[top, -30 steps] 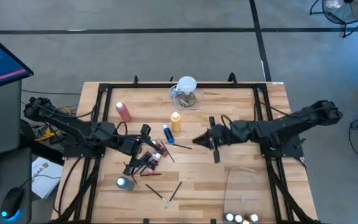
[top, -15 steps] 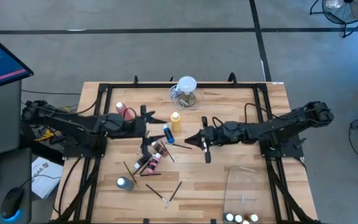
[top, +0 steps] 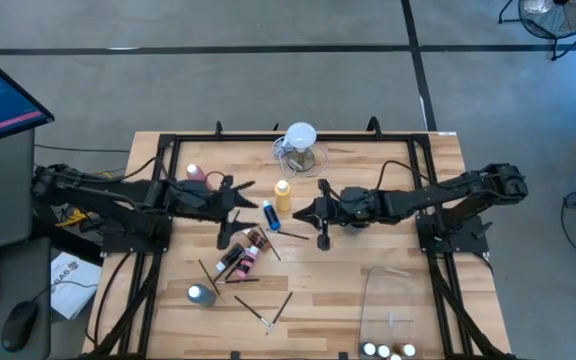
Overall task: Pick & Place Paint Supplies
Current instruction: Put the top black gold paintbrush into the blue cup
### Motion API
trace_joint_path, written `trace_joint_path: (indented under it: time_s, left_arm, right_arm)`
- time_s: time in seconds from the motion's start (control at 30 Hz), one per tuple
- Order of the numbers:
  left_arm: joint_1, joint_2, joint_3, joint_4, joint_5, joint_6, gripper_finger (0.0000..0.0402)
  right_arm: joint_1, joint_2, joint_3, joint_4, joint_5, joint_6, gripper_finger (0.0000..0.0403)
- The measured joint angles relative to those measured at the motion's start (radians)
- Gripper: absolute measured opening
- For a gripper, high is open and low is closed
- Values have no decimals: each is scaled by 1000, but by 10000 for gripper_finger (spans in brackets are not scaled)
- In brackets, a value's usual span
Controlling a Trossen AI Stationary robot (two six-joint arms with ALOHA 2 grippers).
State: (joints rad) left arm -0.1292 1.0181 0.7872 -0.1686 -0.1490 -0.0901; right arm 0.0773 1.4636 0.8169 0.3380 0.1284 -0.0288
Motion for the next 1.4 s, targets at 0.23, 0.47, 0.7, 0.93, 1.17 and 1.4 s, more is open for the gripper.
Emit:
trace_joint_path:
  time_s: [0.23,0.47,0.7,0.93,1.17,1.4]
  left_arm:
    - [40,19,0,-148,32,-76,219]
    - [41,41,1,-153,40,-83,219]
    - [26,77,0,-115,90,-84,219]
    - [5,97,1,-57,106,-101,219]
    - [6,107,1,-59,92,-126,219]
    - [17,125,1,-91,84,-156,219]
  right_arm:
    - [-16,0,0,3,2,3,21]
    - [-12,0,0,7,0,3,19]
    - [4,0,0,0,0,29,16]
    - [21,0,-1,-9,0,29,17]
    - [21,0,-1,-12,0,29,16]
    - [21,0,-1,-17,0,29,16]
